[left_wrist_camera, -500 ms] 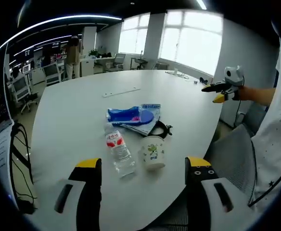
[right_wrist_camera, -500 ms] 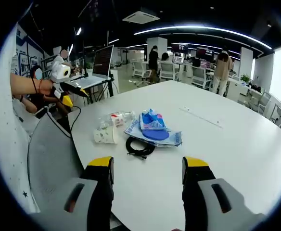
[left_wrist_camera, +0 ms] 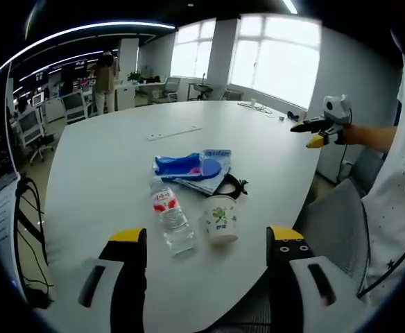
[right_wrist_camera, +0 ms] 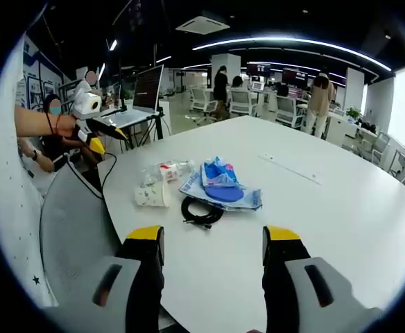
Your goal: Arrange the tabletop items into an orderly group along one side of the table until the central work area is clear of visible clutter.
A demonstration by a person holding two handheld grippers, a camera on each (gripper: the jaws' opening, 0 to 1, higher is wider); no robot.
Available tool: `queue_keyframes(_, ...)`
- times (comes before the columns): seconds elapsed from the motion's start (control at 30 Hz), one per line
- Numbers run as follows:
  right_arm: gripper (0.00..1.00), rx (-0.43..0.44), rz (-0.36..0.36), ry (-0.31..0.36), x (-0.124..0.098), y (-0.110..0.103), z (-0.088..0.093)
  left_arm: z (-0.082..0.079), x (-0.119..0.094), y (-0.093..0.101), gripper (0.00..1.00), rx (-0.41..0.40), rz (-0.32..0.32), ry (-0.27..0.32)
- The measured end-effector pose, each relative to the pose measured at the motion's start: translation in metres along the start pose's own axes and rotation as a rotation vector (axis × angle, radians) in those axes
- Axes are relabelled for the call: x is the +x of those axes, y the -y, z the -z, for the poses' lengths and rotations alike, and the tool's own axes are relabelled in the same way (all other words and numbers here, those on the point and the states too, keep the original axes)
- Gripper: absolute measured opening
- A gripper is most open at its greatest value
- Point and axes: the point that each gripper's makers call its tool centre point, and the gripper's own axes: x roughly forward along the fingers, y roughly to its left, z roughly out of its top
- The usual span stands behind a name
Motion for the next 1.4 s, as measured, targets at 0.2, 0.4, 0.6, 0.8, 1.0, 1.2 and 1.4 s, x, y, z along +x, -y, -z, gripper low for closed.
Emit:
queue_keyframes(0.2, 0.56, 0.000, 0.000, 0.000, 0.000, -0.001, 0.000, 0.000, -0.001, 0.000, 0.71, 0.000, 0.001, 0.001)
queue_keyframes(0.4, 0.56, 0.001, 0.003, 0.003, -0.001, 0.000, -0.001, 0.000, 0.000, 0.000, 0.70, 0.001, 0.004, 0.002)
queue_keyframes(0.6, 0.56, -0.003, 0.002, 0.002, 0.000, 0.000, -0.003, -0.002, -0.001, 0.000, 0.70, 0.003, 0.003, 0.003)
queue_keyframes(0.8, 0.55, -0.004, 0.000, 0.002, 0.001, 0.001, -0.005, -0.003, -0.001, -0.001, 0.70, 0.002, 0.002, 0.006)
queue_keyframes(1.0, 0.55, -0.009, -0.007, -0.001, 0.004, -0.001, -0.006, -0.004, 0.000, -0.003, 0.70, 0.005, 0.004, 0.006)
queue_keyframes(1.2, 0.55, -0.009, -0.011, 0.001, 0.007, -0.002, -0.008, -0.005, 0.000, -0.003, 0.69, 0.008, 0.005, 0.006)
queue_keyframes(1.4, 0.55, -0.010, -0.016, 0.004, 0.010, -0.003, -0.011, -0.008, 0.001, -0.005, 0.69, 0.011, 0.008, 0.009)
